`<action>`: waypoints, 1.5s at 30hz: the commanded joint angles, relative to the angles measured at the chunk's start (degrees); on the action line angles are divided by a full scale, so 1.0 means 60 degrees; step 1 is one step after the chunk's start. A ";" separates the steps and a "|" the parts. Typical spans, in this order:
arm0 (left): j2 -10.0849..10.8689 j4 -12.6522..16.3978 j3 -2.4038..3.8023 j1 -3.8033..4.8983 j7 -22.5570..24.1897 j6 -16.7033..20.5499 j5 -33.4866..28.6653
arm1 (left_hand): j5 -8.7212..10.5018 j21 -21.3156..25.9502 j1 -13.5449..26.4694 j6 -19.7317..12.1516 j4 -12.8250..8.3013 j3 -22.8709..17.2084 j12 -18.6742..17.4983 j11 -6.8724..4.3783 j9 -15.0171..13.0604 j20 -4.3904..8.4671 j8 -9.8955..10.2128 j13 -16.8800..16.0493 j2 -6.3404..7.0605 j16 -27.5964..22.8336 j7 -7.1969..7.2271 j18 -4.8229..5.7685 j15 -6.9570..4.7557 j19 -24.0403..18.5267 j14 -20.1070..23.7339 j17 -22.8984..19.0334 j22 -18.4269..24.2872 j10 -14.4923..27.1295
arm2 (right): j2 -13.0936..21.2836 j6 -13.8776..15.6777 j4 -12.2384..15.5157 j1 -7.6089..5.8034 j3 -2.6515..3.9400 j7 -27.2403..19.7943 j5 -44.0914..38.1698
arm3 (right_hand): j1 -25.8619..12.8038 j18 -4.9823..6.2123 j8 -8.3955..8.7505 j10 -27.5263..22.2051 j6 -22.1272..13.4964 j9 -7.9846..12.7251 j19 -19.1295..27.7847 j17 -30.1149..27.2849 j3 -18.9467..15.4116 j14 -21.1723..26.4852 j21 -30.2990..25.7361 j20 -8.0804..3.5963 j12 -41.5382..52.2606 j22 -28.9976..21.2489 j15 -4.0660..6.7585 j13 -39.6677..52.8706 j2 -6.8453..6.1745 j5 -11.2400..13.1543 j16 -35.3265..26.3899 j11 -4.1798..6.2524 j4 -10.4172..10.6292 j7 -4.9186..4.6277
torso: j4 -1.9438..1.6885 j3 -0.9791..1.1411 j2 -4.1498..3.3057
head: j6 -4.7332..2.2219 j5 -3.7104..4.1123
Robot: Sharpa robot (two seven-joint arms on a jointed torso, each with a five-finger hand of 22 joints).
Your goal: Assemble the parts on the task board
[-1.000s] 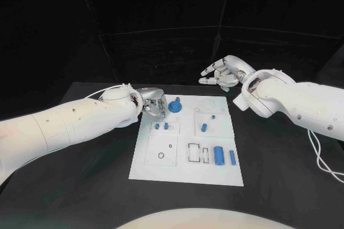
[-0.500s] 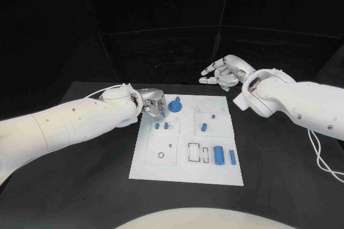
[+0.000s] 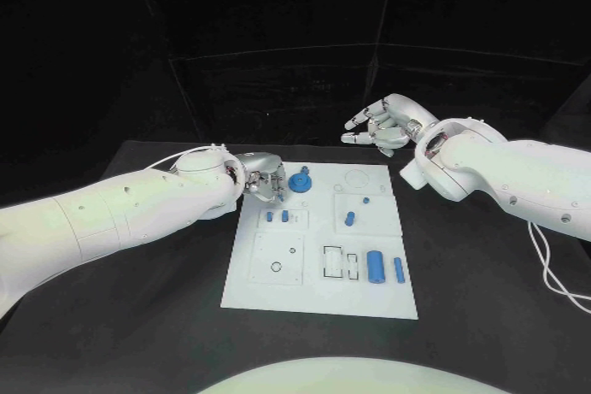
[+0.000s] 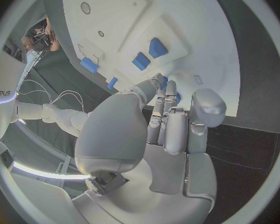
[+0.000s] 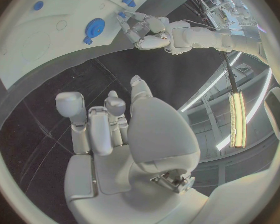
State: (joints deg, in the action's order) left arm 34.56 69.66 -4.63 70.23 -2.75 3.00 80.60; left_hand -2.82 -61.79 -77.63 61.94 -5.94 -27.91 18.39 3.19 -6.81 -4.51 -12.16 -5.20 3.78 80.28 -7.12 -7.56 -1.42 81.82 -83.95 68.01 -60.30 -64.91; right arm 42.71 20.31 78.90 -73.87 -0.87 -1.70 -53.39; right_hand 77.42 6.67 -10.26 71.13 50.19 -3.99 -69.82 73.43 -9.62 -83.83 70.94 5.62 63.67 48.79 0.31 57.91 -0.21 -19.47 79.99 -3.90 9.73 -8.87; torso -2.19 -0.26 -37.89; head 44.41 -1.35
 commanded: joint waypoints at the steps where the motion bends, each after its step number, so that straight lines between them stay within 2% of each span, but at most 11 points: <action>1: -0.0011 -0.0016 0.0003 0.0010 -0.0007 -0.0086 -0.0026 | -0.0031 -0.0035 0.0079 0.0056 -0.0009 -0.0059 -0.0060 0.0004 -0.0013 0.0046 -0.0006 0.0013 -0.0006 0.0000 0.0000 0.0180 -0.0009 0.0038 -0.0326 -0.0003 -0.0007 -0.0086 | -0.0014 -0.0046 -0.0005 -0.0017 0.0007 -0.0091 0.0028 | 0.0052 0.0174 -0.0063 -0.0030 -0.0037 0.0009 -0.0033 0.0009 -0.0070 -0.0445 -0.0057 -0.0029 0.0028 -0.0005 0.0067 0.0007 0.0058 -0.0057 -0.0023 0.0028 0.0012 0.0011 | 0.0000 -0.0001 -0.0008 | 0.0008 0.0012; 29: -0.0267 -0.0260 -0.0005 0.0010 -0.0140 -0.0448 -0.0027 | -0.0027 0.0018 0.0152 0.0025 -0.0015 -0.0028 -0.0127 0.0013 0.0002 0.0045 0.0046 0.0022 0.0063 -0.0020 -0.0001 0.0168 -0.0006 0.0010 -0.0313 -0.0054 0.0034 -0.0074 | -0.0031 -0.0049 -0.0008 -0.0017 0.0007 -0.0098 0.0028 | 0.0052 0.0174 -0.0063 -0.0030 -0.0037 0.0009 -0.0033 0.0009 -0.0070 -0.0445 -0.0057 -0.0029 0.0028 -0.0005 0.0067 0.0007 0.0058 -0.0057 -0.0023 0.0028 0.0012 0.0011 | 0.0002 -0.0002 0.0000 | 0.0058 0.0040; 40: -0.0301 -0.0304 -0.0021 0.0006 -0.0153 -0.0629 -0.0027 | -0.0027 0.0071 0.0304 -0.0244 -0.0045 0.0042 -0.0459 0.0148 0.0103 -0.0024 0.0315 0.0107 0.0239 -0.0053 -0.0112 0.0171 0.0098 -0.0047 -0.0276 -0.0163 0.0037 0.0203 | -0.0035 -0.0055 -0.0012 -0.0017 0.0007 -0.0099 0.0028 | 0.0052 0.0174 -0.0063 -0.0030 -0.0037 0.0009 -0.0033 0.0009 -0.0070 -0.0445 -0.0057 -0.0029 0.0028 -0.0005 0.0067 0.0007 0.0058 -0.0057 -0.0023 0.0028 0.0012 0.0011 | -0.0009 0.0000 0.0004 | 0.0079 0.0051; 45: -0.0291 -0.0313 -0.0026 0.0004 -0.0140 -0.0562 -0.0027 | -0.0026 0.0111 0.0490 -0.0772 -0.0014 0.0134 -0.0740 0.0257 0.0268 -0.0098 0.0673 0.0200 0.0457 -0.0076 -0.0184 0.0169 0.0190 -0.0074 -0.0252 -0.0246 0.0050 0.0530 | -0.0032 -0.0054 -0.0012 -0.0017 0.0007 -0.0097 0.0028 | 0.0052 0.0174 -0.0063 -0.0030 -0.0037 0.0009 -0.0033 0.0009 -0.0070 -0.0445 -0.0057 -0.0029 0.0028 -0.0005 0.0067 0.0007 0.0058 -0.0057 -0.0023 0.0028 0.0012 0.0011 | -0.0002 0.0001 0.0004 | 0.0078 0.0047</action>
State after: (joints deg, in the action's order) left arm 32.80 67.82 -4.78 70.24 -3.49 0.36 80.54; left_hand -2.86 -61.47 -74.97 57.61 -6.04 -27.38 14.14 4.79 -5.29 -4.85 -8.33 -4.04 6.44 80.05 -8.16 -7.56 -0.58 81.48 -83.95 66.58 -60.09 -62.14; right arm 42.53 20.26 78.83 -73.86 -0.87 -1.75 -53.39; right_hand 77.42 6.67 -10.26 71.13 50.19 -3.99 -69.82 73.41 -9.62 -83.83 70.94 5.62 63.67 48.79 0.30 57.91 -0.21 -19.47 79.99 -3.89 9.73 -8.87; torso -2.20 -0.26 -37.87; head 44.90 -1.04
